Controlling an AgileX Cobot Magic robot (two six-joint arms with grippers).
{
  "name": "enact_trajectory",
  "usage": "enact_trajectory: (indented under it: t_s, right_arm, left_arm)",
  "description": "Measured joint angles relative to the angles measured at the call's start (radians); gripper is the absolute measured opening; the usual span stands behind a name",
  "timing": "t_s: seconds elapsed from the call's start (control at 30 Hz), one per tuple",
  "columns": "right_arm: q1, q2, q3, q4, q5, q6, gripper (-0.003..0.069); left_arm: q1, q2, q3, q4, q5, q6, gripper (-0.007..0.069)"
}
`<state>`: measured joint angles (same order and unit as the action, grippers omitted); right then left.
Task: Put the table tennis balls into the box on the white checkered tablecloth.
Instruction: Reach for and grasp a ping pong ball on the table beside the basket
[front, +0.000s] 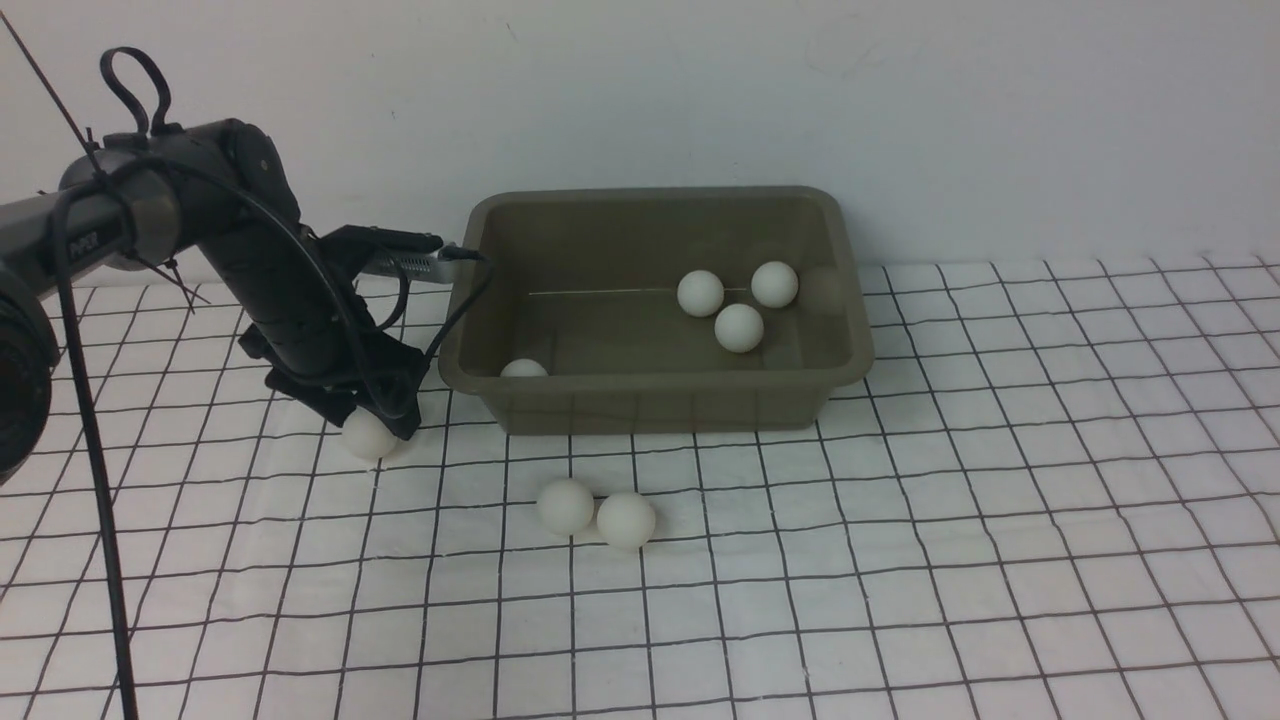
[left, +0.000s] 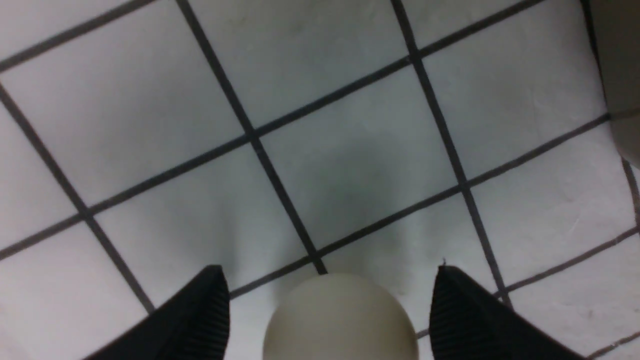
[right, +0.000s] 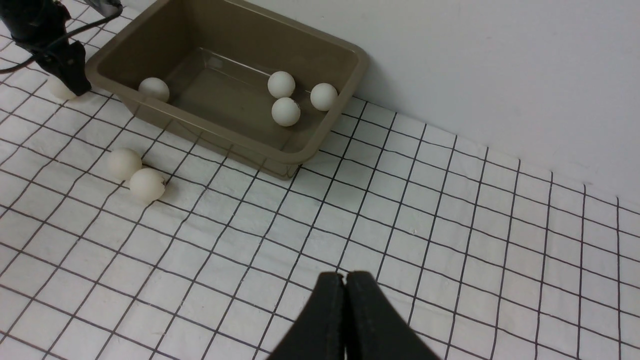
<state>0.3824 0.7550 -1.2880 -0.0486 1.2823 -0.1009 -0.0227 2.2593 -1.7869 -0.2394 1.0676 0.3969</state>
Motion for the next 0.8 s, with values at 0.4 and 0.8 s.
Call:
enact_trajectory:
  t_s: [0.4, 0.8]
  right_arm:
    - [0.0, 0.0, 0.0, -0.017, -0.002, 0.0, -0.0017]
    - [0.0, 0.0, 0.0, -0.018, -0.002, 0.0, -0.0017]
  left_arm:
    - [0.0, 0.0, 0.0, -0.001, 0.056, -0.021, 0.0405]
    - [0.0, -0.027, 0.0, 0.089, 0.061, -0.07, 0.0355]
